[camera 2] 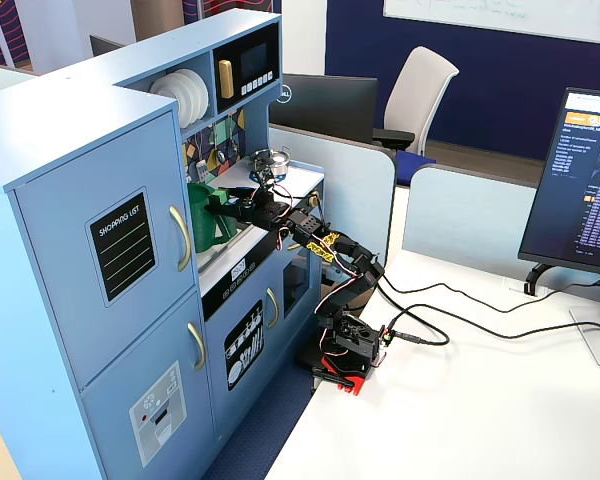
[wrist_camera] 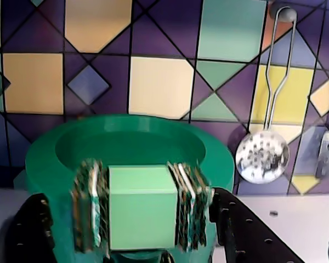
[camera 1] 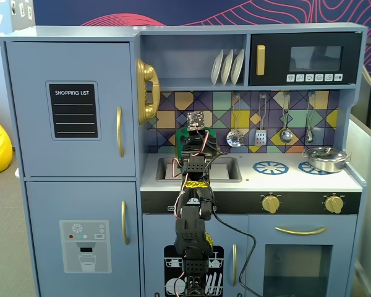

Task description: Take off the lid from the green recipient and place it on the counter

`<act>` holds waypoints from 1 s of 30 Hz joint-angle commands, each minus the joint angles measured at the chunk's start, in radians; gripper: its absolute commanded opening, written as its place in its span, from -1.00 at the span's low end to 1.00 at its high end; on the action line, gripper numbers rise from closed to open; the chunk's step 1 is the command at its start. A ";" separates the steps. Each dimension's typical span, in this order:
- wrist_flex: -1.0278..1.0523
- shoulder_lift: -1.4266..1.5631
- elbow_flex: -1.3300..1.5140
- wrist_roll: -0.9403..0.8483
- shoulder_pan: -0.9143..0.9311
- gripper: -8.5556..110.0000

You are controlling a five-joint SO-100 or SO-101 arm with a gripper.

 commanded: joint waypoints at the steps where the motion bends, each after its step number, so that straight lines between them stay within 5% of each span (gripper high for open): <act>1: -0.032 -0.011 -0.092 -0.002 0.026 -0.38; 6: -0.034 -0.028 -0.109 -0.005 0.028 -0.46; 10: 0.012 -0.020 -0.101 -0.098 0.021 -0.86; 30: -0.152 -0.009 -0.095 -0.074 -0.002 -0.86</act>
